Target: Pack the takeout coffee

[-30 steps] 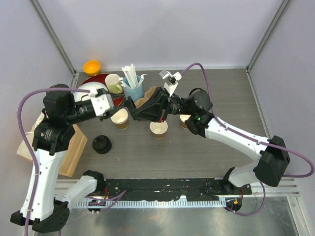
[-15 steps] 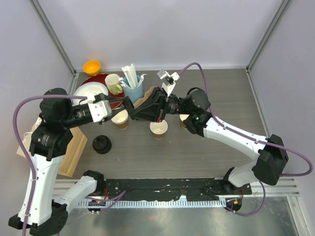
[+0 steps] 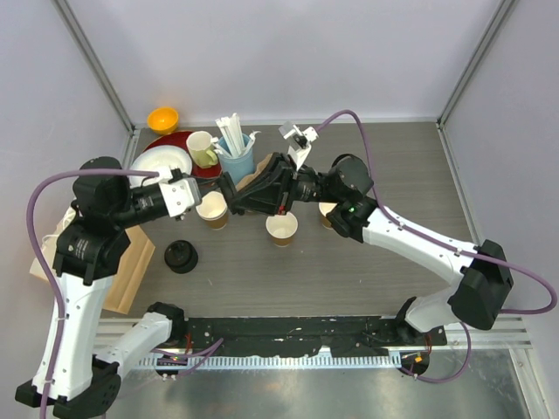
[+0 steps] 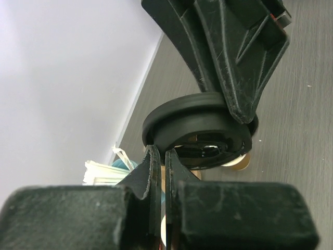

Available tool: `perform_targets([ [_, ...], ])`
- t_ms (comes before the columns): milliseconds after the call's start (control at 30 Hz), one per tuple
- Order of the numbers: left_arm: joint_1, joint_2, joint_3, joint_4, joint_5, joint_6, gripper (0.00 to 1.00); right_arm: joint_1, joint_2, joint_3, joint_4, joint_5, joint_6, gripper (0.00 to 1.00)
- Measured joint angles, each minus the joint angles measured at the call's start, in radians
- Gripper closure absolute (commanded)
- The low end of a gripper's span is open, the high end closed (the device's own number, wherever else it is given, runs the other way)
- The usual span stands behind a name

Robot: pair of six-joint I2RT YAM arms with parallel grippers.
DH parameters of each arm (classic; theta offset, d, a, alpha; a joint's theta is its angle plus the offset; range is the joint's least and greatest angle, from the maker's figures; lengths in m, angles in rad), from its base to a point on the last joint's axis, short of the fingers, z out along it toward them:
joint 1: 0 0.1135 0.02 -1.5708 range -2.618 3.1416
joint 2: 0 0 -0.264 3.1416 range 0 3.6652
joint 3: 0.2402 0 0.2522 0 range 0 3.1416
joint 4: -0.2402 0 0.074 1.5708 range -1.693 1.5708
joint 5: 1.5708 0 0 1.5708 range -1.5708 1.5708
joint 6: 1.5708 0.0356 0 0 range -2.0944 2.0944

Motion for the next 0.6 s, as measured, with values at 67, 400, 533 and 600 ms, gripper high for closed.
perform_targets([
  [67, 0.000, 0.000, -0.005, -0.012, -0.022, -0.008, 1.00, -0.001, -0.011, 0.000, -0.052, 0.028, -0.038, 0.50],
  [400, -0.008, 0.090, -0.010, -0.125, -0.227, -0.162, 1.00, -0.098, -0.189, -0.095, -0.466, 0.359, -0.270, 0.19],
  [533, -0.065, 0.219, 0.053, -0.211, -0.375, -0.282, 1.00, -0.148, -0.269, -0.133, -0.592, 0.503, -0.333, 0.17],
  [600, -0.117, 0.314, 0.100, -0.253, -0.455, -0.353, 1.00, -0.175, -0.297, -0.140, -0.644, 0.568, -0.356, 0.16],
])
